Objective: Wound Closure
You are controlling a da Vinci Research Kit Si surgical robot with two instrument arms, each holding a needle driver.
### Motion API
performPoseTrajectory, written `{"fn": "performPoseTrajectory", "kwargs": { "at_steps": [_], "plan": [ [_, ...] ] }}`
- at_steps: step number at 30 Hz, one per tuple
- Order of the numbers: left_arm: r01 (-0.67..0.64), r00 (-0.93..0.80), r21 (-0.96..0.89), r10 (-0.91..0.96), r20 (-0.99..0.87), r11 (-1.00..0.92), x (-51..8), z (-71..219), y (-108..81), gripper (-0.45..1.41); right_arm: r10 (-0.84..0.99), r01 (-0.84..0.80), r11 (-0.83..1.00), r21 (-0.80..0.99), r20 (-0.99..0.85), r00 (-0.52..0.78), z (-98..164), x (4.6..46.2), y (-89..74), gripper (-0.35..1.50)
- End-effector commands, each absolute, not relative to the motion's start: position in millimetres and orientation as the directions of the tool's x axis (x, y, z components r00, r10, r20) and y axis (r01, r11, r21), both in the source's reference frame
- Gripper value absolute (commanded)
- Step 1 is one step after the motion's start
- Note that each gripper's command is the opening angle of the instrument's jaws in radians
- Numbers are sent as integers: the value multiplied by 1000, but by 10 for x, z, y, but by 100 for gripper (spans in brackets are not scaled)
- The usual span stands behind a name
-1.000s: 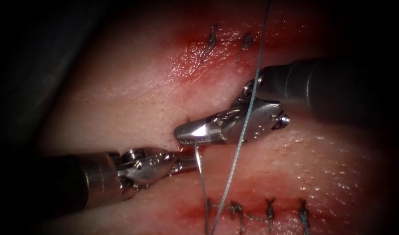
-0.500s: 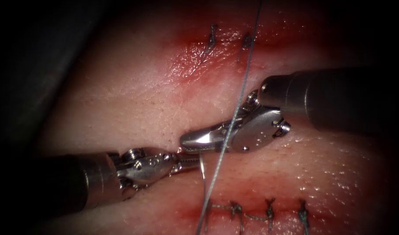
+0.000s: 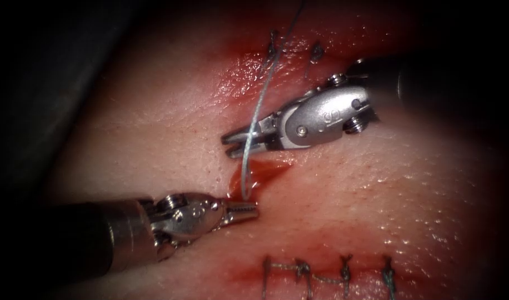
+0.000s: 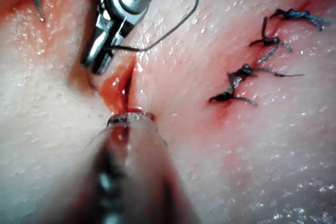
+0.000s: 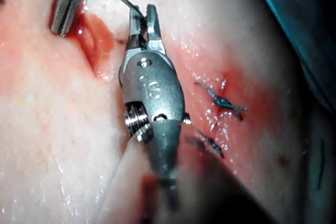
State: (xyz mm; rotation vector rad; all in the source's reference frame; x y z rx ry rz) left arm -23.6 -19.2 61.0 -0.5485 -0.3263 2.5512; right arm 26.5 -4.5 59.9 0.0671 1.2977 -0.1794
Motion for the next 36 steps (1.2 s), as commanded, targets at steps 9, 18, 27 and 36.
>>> {"fn": "performPoseTrajectory", "kwargs": {
  "at_steps": [9, 18, 27, 36],
  "plan": [
    [-421, -794, -323, 516, -322, -848, -246, 618, -198, 14, 270, 108, 941, 320, -905, 328, 618, 293, -21, -35],
    [-419, -796, -320, 513, -321, -850, -247, 615, -200, 14, 488, 22, 846, 532, -791, 370, 627, 313, -10, -35],
    [-414, -797, -323, 510, -324, -851, -249, 613, -202, 14, 529, -56, 839, 541, -786, 320, 618, 309, 3, -35],
    [-409, -799, -321, 505, -325, -854, -248, 612, -202, 14, 712, -100, 676, 730, -612, 344, 627, 315, -1, -35]
  ]
}}
